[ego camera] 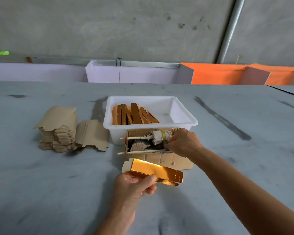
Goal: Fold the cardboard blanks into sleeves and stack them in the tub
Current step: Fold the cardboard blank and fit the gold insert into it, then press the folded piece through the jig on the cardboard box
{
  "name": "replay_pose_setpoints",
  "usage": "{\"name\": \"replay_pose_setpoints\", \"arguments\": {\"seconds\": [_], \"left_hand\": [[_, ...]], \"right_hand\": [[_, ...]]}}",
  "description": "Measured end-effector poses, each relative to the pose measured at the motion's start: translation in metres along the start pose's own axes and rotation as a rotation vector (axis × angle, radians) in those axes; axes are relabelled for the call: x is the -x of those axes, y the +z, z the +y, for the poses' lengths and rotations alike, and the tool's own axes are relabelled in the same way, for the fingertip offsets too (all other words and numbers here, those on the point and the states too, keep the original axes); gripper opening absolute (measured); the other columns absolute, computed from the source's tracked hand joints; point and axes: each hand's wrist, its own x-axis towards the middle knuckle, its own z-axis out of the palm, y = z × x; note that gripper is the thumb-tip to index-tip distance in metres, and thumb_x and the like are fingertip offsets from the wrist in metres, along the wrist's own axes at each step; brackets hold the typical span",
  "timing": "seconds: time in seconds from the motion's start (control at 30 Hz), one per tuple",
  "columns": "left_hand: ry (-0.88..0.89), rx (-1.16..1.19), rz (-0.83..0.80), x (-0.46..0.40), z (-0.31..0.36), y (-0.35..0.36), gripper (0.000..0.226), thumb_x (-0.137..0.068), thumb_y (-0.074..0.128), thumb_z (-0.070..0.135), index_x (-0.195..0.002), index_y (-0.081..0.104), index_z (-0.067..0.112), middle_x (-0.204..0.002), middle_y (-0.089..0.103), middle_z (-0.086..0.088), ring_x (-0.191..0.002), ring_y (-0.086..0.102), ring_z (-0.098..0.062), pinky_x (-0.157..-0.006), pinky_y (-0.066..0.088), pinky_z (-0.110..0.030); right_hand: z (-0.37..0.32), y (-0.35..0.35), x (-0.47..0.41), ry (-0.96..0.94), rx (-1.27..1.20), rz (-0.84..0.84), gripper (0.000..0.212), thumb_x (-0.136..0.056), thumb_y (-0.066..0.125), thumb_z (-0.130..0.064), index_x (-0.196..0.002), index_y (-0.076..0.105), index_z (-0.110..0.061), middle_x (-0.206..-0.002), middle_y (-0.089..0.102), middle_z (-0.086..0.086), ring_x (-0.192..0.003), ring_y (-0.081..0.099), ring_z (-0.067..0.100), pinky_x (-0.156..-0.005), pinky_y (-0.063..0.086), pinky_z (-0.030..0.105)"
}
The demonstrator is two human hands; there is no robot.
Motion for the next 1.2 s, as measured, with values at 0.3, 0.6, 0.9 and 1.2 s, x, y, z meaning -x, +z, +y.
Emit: {"name": "replay_pose_setpoints", "arguments": {"seconds": [0.3,0.6,0.9,1.2], "left_hand": [[0.022,0.004,0.003,0.002,0.002,0.000,0.012,-0.073,0.071,-0.006,-0.068,0.068,0.004,-0.060,0.067,-0.017,-0.049,0.062,-0.020,-0.049,0.052,-0.027],[0.027,-0.004,-0.022,0.003,0.003,0.000,0.010,-0.064,0.080,0.007,-0.060,0.072,0.010,-0.061,0.067,-0.017,-0.051,0.062,-0.020,-0.050,0.051,-0.026],[0.045,-0.042,-0.023,0.001,0.000,-0.001,0.015,-0.075,0.071,-0.004,-0.068,0.069,0.009,-0.061,0.068,-0.015,-0.051,0.063,-0.019,-0.049,0.051,-0.023],[0.058,-0.031,0.021,-0.003,-0.006,0.004,0.013,-0.072,0.075,-0.005,-0.072,0.069,0.007,-0.061,0.069,-0.009,-0.053,0.064,-0.016,-0.049,0.051,-0.022]], "right_hand": [[-0.005,0.006,-0.004,0.114,-0.119,0.020,0.031,-0.079,0.073,-0.025,-0.102,0.059,-0.009,-0.083,0.056,-0.001,-0.073,0.056,0.012,-0.048,0.040,0.018],[-0.011,0.004,-0.007,0.170,-0.216,0.055,0.037,-0.074,0.078,-0.018,-0.102,0.056,-0.009,-0.080,0.054,0.000,-0.080,0.059,0.016,-0.054,0.047,0.021],[-0.020,-0.008,-0.009,0.173,-0.232,0.002,0.022,-0.077,0.071,-0.009,-0.094,0.058,-0.008,-0.073,0.053,0.001,-0.061,0.051,0.010,-0.044,0.036,0.018],[-0.026,-0.019,-0.003,0.210,-0.219,-0.049,0.022,-0.065,0.072,0.005,-0.073,0.055,-0.006,-0.067,0.059,0.010,-0.060,0.062,0.020,-0.051,0.051,0.024]]}}
